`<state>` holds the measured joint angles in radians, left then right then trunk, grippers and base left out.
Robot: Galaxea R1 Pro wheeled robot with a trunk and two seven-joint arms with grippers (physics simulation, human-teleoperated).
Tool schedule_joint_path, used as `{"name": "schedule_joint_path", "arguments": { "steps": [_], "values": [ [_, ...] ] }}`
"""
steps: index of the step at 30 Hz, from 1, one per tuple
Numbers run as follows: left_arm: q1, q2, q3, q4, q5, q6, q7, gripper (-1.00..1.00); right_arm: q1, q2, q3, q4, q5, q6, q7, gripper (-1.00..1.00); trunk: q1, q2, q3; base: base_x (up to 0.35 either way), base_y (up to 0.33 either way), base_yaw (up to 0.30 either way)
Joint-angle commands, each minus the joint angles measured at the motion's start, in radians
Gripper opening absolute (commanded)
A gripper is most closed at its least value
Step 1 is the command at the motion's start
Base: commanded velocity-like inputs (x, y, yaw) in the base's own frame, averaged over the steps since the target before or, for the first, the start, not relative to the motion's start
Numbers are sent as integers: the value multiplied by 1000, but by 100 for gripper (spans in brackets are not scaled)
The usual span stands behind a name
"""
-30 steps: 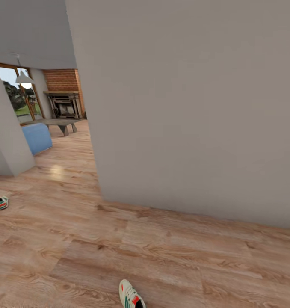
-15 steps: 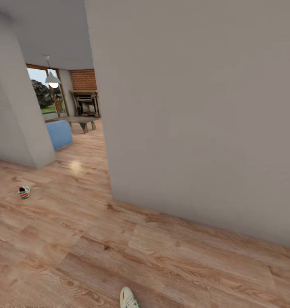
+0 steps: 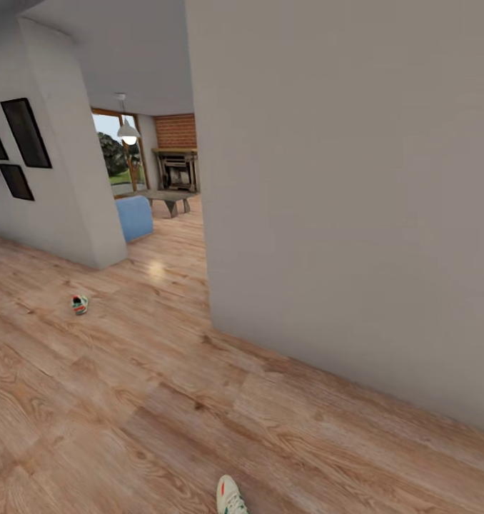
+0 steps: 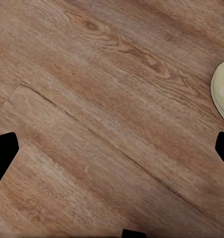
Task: Pick up the two gym shoes and the two sandals from the corridor floor and place them onto the hallstand (shoe rack) in the corridor, making sure they are on the rack and not on the floor. Arrange them so the two gym shoes are next to each other and the two sandals are next to each other.
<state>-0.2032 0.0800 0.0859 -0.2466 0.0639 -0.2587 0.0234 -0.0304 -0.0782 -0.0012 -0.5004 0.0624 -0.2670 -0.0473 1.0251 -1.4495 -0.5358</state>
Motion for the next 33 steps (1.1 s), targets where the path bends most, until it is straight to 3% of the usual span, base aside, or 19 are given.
{"name": "schedule_joint_path", "arguments": {
  "steps": [1, 18, 33],
  "values": [
    [-1, 0, 0, 1, 7, -3, 0, 100, 0, 0, 0, 0, 7, -2, -5, 100, 0, 0, -1, 1, -1, 189],
    [-1, 0, 0, 3, 7, -4, 0, 100, 0, -3, -3, 6, 10, -3, -6, 100, 0, 0, -3, 0, 0, 32],
    [-1, 1, 1, 4, 7, -4, 0, 100, 0, -5, -3, 1, 7, -2, -6, 100, 57, -105, -50, 0, 0, 0]
  ]
}}
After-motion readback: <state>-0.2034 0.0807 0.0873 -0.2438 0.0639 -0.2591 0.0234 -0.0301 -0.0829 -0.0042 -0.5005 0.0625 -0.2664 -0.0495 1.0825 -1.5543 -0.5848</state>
